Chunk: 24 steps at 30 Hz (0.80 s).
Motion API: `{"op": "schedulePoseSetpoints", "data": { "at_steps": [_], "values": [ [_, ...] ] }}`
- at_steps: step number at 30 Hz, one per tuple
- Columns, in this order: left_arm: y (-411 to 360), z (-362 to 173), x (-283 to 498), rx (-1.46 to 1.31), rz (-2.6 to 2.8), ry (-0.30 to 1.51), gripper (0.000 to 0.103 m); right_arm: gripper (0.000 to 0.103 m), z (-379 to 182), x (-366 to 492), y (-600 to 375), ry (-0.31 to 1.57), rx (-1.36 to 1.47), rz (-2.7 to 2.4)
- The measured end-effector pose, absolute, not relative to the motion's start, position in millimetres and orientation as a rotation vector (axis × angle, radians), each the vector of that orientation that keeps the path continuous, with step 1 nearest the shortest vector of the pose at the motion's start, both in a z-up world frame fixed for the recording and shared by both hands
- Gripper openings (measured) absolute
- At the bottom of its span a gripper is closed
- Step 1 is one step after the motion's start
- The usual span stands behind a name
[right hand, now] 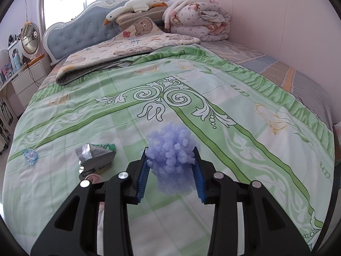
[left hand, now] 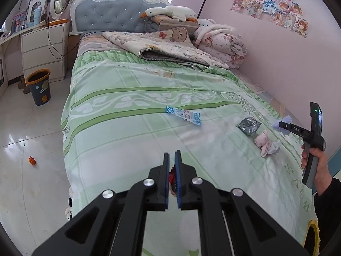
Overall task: Collect trash
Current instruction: 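Carry the lavender puff and red wrapper over the bin with both tools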
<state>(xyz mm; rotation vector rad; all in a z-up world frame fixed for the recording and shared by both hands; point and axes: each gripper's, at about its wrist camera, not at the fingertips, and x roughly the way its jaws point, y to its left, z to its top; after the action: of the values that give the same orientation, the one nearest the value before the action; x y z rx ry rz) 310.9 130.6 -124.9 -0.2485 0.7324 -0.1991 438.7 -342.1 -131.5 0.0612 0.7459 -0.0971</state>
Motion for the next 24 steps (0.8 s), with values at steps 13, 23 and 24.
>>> {"op": "schedulePoseSetpoints", "data": {
  "at_steps": [13,23,24],
  "values": [
    [135.0,-80.4,251.3,-0.230,-0.216,0.660,0.005,0.036,-108.7,337.7,-333.8,0.734,0.094,-0.016],
    [122.4,-51.0,203.8,-0.239,-0.299,0.619,0.005,0.036,-96.2,254.3,-317.8,0.725,0.100,0.041],
    [119.9,-48.1,199.0,-0.232,-0.305,0.613,0.005,0.036,-94.2,245.1,-316.4,0.721,0.101,0.046]
  ]
}}
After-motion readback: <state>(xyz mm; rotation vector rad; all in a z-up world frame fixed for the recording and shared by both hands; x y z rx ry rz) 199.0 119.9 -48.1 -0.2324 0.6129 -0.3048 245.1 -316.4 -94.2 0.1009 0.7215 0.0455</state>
